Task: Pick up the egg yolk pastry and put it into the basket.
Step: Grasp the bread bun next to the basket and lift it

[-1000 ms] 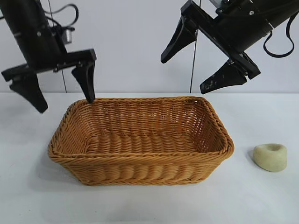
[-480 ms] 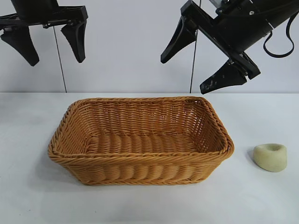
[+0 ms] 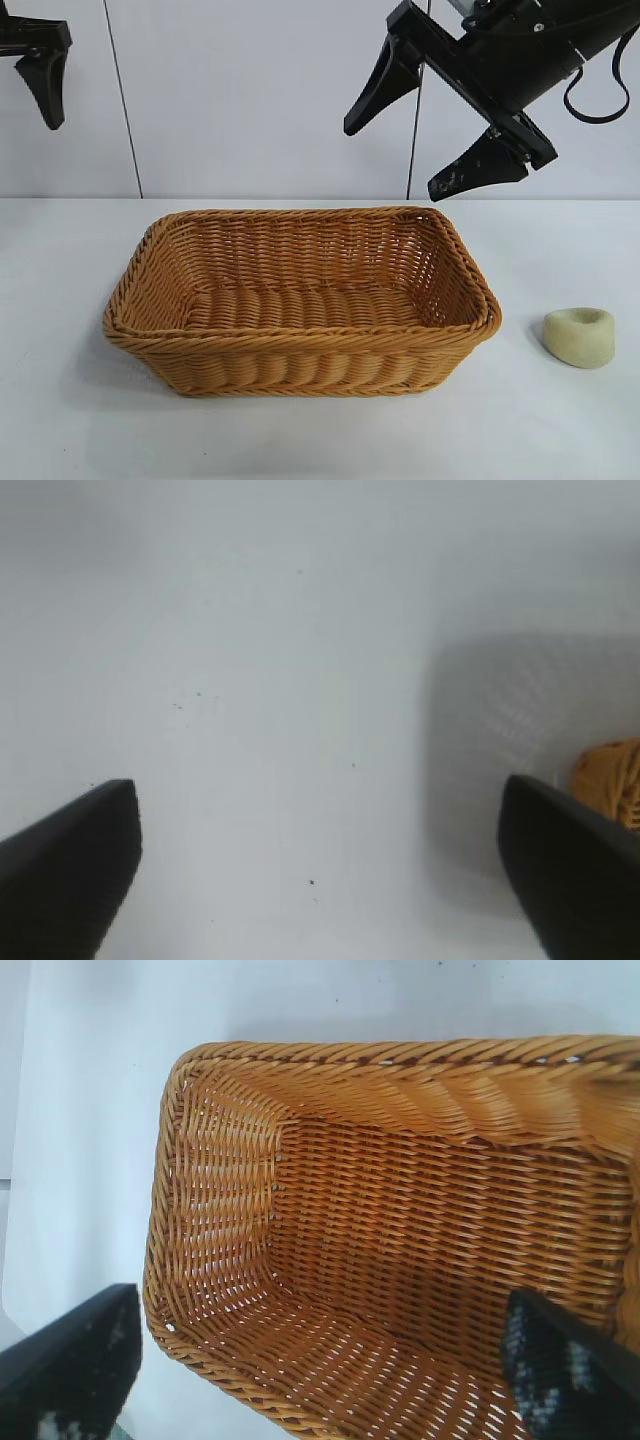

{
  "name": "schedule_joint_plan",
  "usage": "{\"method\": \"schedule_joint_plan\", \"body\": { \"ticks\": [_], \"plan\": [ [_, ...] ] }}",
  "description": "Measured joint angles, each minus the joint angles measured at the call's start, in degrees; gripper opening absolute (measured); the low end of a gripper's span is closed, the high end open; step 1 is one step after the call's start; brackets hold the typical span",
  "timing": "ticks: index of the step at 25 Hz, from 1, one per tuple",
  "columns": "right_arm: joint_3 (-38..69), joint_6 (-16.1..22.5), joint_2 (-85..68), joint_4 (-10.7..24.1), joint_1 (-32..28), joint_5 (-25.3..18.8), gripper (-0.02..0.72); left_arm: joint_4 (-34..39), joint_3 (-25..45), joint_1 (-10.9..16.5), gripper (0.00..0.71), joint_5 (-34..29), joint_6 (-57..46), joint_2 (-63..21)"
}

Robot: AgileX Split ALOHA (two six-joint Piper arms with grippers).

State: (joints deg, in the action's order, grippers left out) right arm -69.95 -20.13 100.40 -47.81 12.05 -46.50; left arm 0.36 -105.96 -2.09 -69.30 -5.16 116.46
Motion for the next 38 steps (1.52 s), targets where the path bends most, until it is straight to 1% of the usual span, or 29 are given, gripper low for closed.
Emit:
{"method": "schedule_joint_plan", "body": {
  "ticks": [2, 4, 9, 17, 25, 27, 32, 34, 38],
  "plan": [
    [0.0, 0.0, 0.0, 0.0, 0.0, 0.0, 0.695, -0.1, 1.9, 0.0, 0.696, 0.0, 0.1, -0.9],
    [0.0, 0.0, 0.0, 0.0, 0.0, 0.0, 0.695, -0.4, 5.3, 0.0, 0.696, 0.0, 0.7, -3.0],
    [0.0, 0.0, 0.0, 0.0, 0.0, 0.0, 0.695, -0.4, 18.5, 0.0, 0.696, 0.0, 1.7, -12.3],
    [0.0, 0.0, 0.0, -0.1, 0.0, 0.0, 0.695, -0.4, 40.2, -0.8, 0.696, -0.2, 2.0, -34.9],
    [0.0, 0.0, 0.0, -0.1, 0.0, 0.0, 0.695, -0.4, 58.6, -0.8, 0.696, -0.3, 2.1, -58.7],
    [0.0, 0.0, 0.0, -0.1, 0.0, 0.0, 0.695, -0.4, 63.2, -0.8, 0.696, 0.5, 2.1, -64.5],
    [0.0, 0.0, 0.0, -0.1, 0.0, 0.0, 0.695, -0.4, 72.0, -0.8, 0.696, 6.7, 2.1, -79.0],
    [0.0, 0.0, 0.0, -0.1, 0.0, 0.0, 0.695, -1.1, 75.4, -0.8, 0.696, 7.9, 2.1, -83.7],
    [0.0, 0.0, 0.0, -0.1, 0.0, 0.0, 0.695, -2.5, 77.0, -0.8, 0.696, 7.8, 2.1, -91.0]
  ]
}}
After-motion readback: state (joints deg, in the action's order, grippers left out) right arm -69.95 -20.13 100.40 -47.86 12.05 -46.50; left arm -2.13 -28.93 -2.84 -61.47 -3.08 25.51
